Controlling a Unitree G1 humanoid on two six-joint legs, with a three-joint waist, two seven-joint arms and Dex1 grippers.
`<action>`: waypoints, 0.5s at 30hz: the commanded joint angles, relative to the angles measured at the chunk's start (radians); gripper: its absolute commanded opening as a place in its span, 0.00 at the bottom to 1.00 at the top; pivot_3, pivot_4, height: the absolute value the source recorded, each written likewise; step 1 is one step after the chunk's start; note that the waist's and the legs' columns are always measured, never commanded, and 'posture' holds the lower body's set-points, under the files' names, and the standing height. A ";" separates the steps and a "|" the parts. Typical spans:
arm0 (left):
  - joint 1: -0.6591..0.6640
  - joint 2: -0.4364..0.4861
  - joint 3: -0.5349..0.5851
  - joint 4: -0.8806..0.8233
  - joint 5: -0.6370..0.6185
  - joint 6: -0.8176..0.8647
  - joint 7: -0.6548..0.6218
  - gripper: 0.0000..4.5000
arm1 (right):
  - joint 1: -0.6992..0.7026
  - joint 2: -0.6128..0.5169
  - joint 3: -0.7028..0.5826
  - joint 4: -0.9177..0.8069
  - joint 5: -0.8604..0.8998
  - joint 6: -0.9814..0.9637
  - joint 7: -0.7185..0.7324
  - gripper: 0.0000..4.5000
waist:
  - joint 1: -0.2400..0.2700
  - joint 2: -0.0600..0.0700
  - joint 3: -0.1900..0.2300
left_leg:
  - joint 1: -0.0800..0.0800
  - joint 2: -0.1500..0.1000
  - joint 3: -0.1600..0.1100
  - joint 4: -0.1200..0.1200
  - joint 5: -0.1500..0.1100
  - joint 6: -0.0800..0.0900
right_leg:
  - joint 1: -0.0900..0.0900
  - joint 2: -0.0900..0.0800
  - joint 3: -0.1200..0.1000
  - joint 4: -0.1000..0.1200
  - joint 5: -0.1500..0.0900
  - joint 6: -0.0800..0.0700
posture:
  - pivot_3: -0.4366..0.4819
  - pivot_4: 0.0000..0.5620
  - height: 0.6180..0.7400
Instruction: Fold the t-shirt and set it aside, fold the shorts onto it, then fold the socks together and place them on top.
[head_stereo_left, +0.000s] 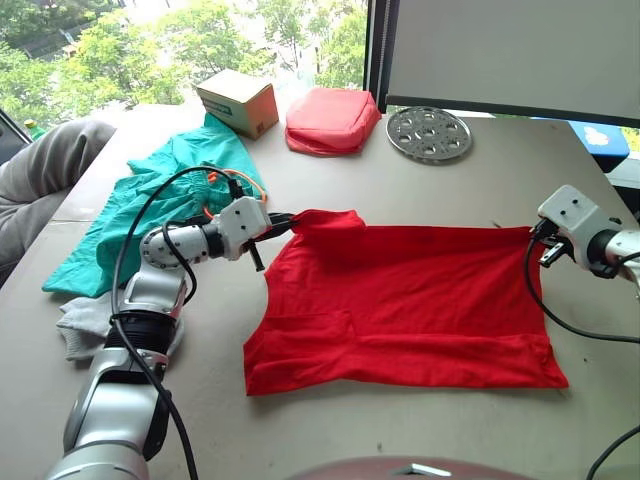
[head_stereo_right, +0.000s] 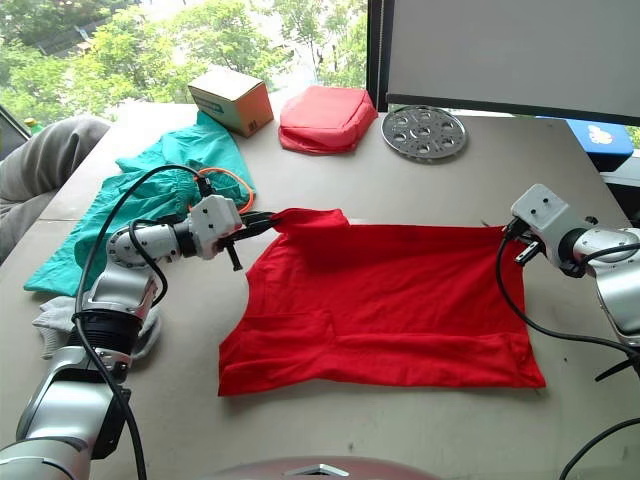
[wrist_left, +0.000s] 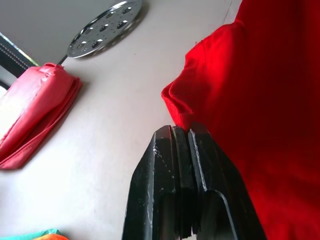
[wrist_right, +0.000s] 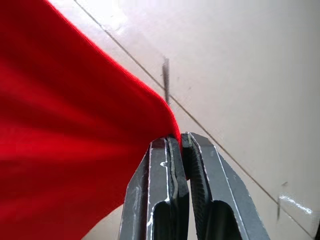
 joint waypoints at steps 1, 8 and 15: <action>0.003 0.010 0.029 -0.022 -0.018 -0.055 -0.006 0.00 | 0.022 0.001 -0.044 -0.018 0.003 -0.096 0.020 0.04 | 0.001 0.000 0.000 | 0.000 0.000 0.000 -0.001 0.000 0.000 | 0.000 0.000 0.000 0.000 0.000 0.000 | 0.48 0.27 0.99; 0.208 0.052 0.025 -0.177 -0.055 -0.140 -0.084 0.00 | 0.333 -0.011 -0.152 -0.150 -0.017 -0.345 0.053 0.04 | 0.001 0.000 0.000 | 0.000 0.000 0.000 -0.001 0.000 0.001 | 0.000 0.000 0.001 -0.001 0.000 0.000 | 0.48 0.27 0.99; 0.314 0.080 0.020 -0.239 -0.041 -0.149 -0.104 0.00 | 0.445 0.016 -0.184 -0.149 -0.041 -0.372 0.029 0.04 | 0.001 0.000 0.000 | 0.002 0.006 0.003 0.003 0.000 0.000 | 0.000 0.000 0.001 0.001 -0.004 0.001 | 0.48 0.27 0.99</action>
